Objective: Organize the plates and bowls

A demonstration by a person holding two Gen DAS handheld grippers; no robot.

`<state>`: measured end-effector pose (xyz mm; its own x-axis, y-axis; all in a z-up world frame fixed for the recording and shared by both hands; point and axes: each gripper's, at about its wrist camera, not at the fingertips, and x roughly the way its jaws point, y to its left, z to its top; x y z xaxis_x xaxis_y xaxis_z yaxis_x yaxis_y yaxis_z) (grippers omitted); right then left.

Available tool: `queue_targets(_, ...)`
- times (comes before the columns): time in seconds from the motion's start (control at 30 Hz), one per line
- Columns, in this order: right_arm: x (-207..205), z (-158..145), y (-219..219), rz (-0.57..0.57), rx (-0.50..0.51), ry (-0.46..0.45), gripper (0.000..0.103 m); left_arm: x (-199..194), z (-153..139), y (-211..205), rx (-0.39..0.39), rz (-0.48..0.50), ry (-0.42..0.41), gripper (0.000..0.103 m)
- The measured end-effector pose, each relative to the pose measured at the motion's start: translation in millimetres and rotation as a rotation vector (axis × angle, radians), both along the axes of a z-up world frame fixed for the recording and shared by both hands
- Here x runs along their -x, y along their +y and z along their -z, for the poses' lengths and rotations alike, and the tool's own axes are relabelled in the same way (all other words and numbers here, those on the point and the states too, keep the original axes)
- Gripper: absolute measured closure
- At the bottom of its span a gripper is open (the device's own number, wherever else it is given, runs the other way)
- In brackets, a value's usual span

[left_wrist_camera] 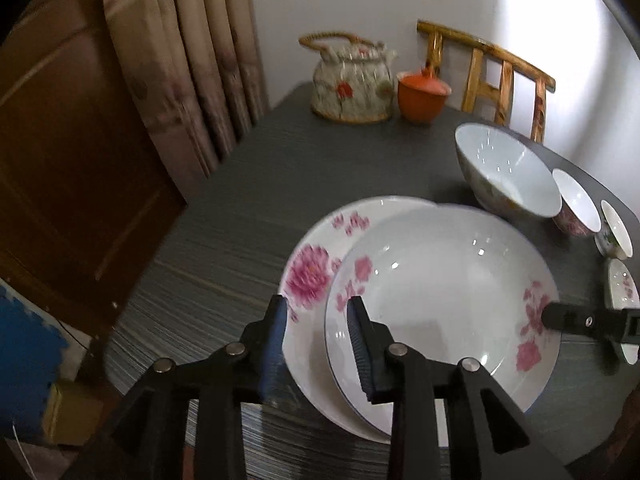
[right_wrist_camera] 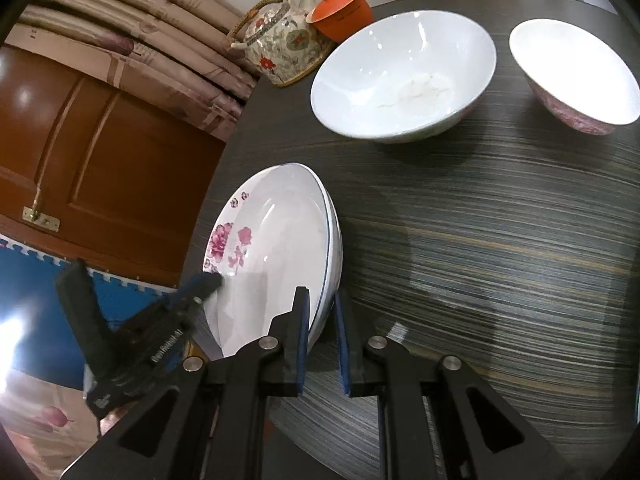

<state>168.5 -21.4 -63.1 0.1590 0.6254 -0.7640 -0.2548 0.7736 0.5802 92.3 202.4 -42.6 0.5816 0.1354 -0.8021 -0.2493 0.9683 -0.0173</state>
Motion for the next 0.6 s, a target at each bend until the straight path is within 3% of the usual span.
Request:
queue_targets(0.23,2,5,8,-0.020,-0.006,0.016,0.088,2,-2,4,0.024,-0.006,-0.027,0.071)
queue_targets(0.6,9,-4,5,-0.021,0.017,-0.065,0.091,2,1,-2,0.028,0.012,-0.022,0.071)
